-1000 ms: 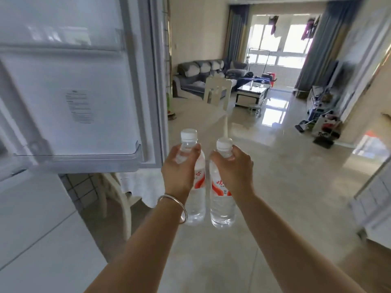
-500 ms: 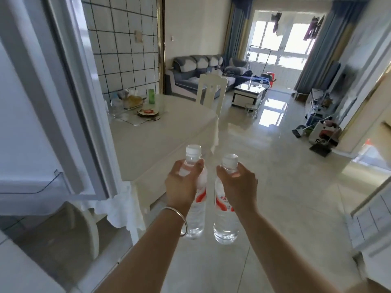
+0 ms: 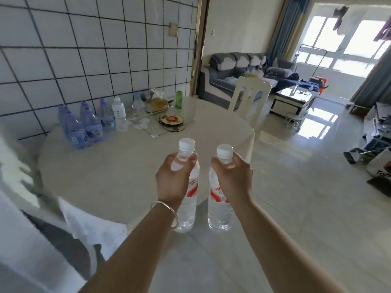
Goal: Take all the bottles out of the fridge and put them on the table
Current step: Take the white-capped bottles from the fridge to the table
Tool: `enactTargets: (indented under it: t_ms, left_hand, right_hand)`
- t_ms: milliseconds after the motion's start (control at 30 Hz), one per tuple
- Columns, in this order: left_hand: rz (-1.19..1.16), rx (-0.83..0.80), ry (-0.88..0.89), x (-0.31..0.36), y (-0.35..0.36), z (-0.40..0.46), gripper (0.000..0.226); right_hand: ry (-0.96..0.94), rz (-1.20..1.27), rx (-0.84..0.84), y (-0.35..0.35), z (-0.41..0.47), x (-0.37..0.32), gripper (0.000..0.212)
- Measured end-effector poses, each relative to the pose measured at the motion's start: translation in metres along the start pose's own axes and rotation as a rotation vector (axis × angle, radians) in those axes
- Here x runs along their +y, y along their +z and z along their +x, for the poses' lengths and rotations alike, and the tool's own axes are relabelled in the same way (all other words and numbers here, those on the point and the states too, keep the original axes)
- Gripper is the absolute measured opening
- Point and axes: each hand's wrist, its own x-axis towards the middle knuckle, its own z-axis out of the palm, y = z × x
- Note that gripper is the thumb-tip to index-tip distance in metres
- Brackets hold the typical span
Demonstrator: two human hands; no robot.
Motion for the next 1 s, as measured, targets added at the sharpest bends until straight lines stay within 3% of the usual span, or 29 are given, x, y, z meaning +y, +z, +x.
enactTargets:
  t_ms: [300,500,667,1000]
  left_hand:
    - [0.142,0.382,-0.043,-0.043,0.014,0.155,0.030]
    - [0.175,0.546,-0.057,-0.056,0.017,0.248,0.031]
    - [0.168,0.609,-0.065,-0.069,0.004,0.325,0.028]
    - [0.204,0.540,-0.042,-0.118,-0.053,0.474,0.023]
  right_hand:
    - [-0.093,0.100,-0.382,0.132,0.156,0.004,0.013]
    - [-0.111,0.187,-0.578,0.216,0.231,-0.003,0.013]
    - [-0.104,0.222,-0.678,0.291,0.270,-0.009,0.014]
    - [-0.075,0.230,-0.704,0.457,0.326,-0.029,0.023]
